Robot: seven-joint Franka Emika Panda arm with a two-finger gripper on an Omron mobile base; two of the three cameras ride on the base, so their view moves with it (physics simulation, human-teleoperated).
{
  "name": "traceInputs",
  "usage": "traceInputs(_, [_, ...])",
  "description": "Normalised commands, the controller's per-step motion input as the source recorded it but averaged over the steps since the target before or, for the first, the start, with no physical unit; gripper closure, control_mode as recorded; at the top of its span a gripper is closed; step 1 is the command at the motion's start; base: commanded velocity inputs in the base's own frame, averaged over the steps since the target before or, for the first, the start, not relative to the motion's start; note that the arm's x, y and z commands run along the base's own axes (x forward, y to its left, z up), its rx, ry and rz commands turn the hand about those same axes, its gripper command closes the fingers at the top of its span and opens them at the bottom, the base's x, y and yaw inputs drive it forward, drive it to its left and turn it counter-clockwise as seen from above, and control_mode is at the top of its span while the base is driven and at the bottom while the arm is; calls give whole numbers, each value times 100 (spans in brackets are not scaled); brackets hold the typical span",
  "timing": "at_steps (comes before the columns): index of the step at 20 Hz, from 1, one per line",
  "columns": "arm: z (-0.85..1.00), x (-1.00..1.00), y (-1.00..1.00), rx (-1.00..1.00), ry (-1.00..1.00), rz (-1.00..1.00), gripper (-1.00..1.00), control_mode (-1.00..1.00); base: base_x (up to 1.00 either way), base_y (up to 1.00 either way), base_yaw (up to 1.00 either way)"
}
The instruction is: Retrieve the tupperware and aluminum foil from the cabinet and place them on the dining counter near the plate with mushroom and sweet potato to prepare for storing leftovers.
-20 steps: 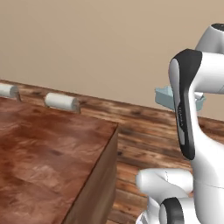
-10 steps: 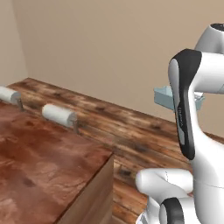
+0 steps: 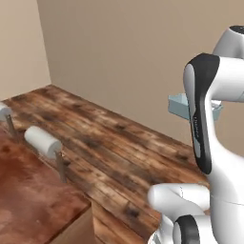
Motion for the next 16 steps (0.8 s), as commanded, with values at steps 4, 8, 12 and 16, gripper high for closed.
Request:
traceInputs(4, [0, 0, 0, 0, 0, 0, 100, 100, 100, -63, 50])
traceInputs(8, [0, 0, 0, 0, 0, 0, 100, 100, 100, -42, 59])
traceInputs(12, [0, 0, 0, 0, 0, 0, 100, 100, 100, -34, 62])
traceInputs(16, [0, 0, 0, 0, 0, 0, 100, 100, 100, -24, 66])
